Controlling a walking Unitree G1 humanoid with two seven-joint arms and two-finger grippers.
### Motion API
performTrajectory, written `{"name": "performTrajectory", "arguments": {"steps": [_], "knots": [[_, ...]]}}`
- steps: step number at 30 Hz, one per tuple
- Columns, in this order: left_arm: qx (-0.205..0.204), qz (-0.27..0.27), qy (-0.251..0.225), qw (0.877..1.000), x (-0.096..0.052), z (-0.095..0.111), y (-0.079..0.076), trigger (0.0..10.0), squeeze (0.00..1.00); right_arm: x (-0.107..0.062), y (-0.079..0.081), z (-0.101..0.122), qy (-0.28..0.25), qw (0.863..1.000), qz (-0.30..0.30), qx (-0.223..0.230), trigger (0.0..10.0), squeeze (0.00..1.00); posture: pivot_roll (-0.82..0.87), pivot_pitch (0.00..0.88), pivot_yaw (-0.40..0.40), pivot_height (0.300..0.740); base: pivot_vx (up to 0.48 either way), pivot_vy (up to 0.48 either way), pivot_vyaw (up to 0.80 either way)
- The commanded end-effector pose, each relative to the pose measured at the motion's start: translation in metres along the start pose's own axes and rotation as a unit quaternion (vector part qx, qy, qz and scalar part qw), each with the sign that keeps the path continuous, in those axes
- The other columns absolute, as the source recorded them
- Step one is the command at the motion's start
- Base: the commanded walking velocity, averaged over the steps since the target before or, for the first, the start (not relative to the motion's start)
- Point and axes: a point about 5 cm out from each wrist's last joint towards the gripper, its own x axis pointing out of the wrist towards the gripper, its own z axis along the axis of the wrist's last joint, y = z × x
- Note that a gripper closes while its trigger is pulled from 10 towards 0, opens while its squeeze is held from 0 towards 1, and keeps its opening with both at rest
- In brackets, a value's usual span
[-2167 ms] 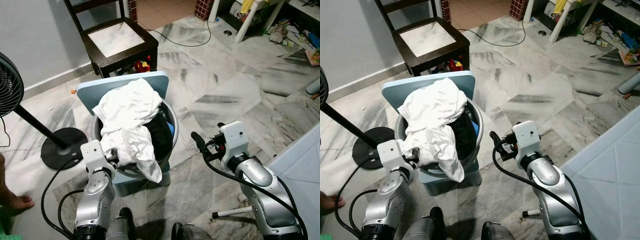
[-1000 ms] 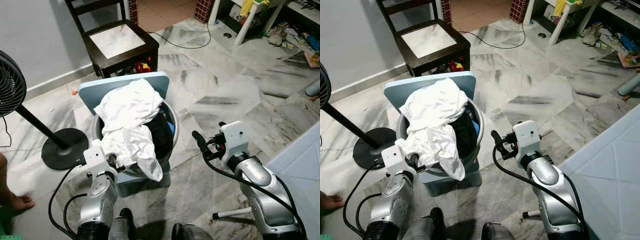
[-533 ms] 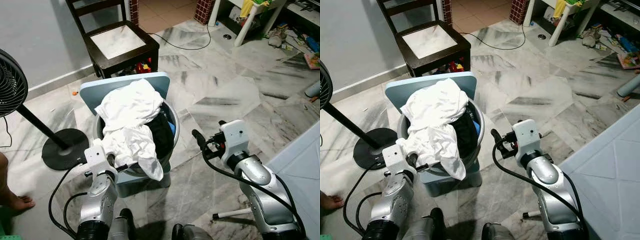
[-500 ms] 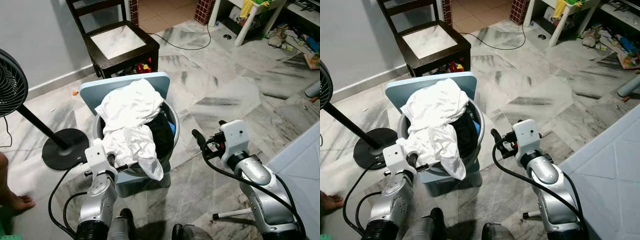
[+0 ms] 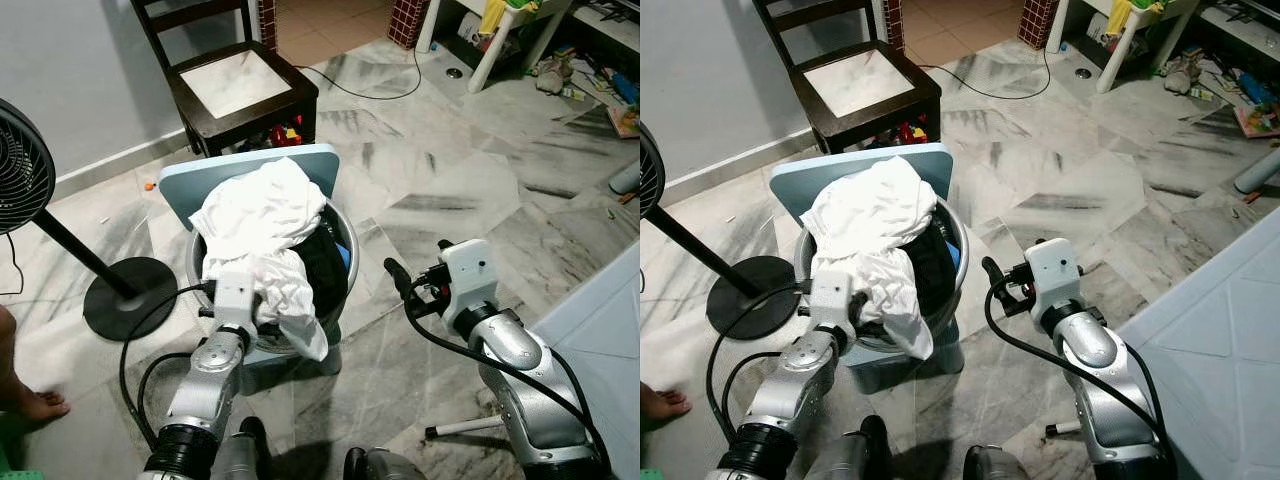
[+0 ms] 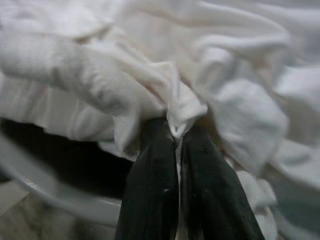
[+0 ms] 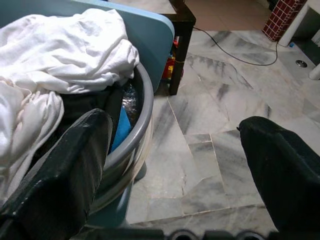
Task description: Hang hanger
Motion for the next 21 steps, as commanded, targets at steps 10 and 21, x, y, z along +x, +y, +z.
{"name": "performTrajectory", "arguments": {"steps": [10,21], "knots": [[0.045,0.04,0.013,0.998,-0.023,-0.014,0.004,10.0,1.0,-0.001,-0.003,-0.005,0.008,1.0,-0.007,0.0,10.0,0.0,-0.06,0.241,-0.047,0.74,0.0,0.0,0.0],[-0.061,0.159,-0.01,0.985,-0.047,-0.011,0.004,10.0,1.0,0.002,0.0,-0.005,0.007,1.0,0.0,0.003,10.0,0.0,-0.05,0.242,-0.057,0.74,0.0,0.0,0.0]]}}
